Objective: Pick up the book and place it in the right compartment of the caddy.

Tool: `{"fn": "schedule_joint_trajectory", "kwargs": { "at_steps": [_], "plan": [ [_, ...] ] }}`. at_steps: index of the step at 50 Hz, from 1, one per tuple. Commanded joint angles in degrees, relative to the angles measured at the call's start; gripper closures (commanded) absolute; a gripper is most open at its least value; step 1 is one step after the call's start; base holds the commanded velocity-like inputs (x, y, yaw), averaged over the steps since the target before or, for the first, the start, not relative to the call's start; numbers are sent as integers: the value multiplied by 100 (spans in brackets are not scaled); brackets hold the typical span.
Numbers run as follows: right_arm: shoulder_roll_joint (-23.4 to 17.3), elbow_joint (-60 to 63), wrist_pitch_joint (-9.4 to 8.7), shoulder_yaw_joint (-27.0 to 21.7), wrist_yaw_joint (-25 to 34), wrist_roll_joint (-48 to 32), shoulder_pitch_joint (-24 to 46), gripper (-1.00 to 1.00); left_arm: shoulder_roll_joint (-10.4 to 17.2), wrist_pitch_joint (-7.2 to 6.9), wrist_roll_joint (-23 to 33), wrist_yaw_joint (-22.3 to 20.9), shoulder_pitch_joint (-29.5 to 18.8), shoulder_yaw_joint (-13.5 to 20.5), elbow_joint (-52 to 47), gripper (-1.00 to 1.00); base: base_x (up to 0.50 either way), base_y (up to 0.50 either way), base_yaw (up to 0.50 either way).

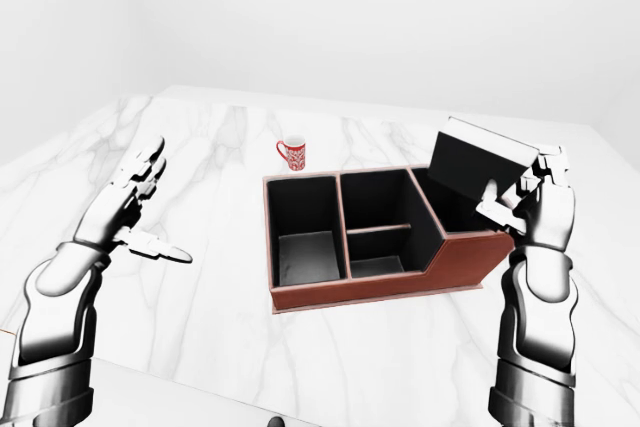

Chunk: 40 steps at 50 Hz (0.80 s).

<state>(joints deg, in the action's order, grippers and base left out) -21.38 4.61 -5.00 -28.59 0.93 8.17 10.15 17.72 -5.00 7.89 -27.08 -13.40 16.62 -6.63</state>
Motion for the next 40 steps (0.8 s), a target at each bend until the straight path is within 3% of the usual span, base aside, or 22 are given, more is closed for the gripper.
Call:
{"fn": "schedule_joint_trajectory", "kwargs": {
  "at_steps": [1, 40],
  "plan": [
    [-124, -431, 0, 102, -146, -36, 252, 100, 0, 0, 14, -5, -19, -10, -2, -100, 0, 0, 0],
    [-286, -1405, 0, 321, -292, -94, 544, 100, 30, 0, -12, -12, -50, -3, 88, -100, 0, 0, 0]
  ]
}}
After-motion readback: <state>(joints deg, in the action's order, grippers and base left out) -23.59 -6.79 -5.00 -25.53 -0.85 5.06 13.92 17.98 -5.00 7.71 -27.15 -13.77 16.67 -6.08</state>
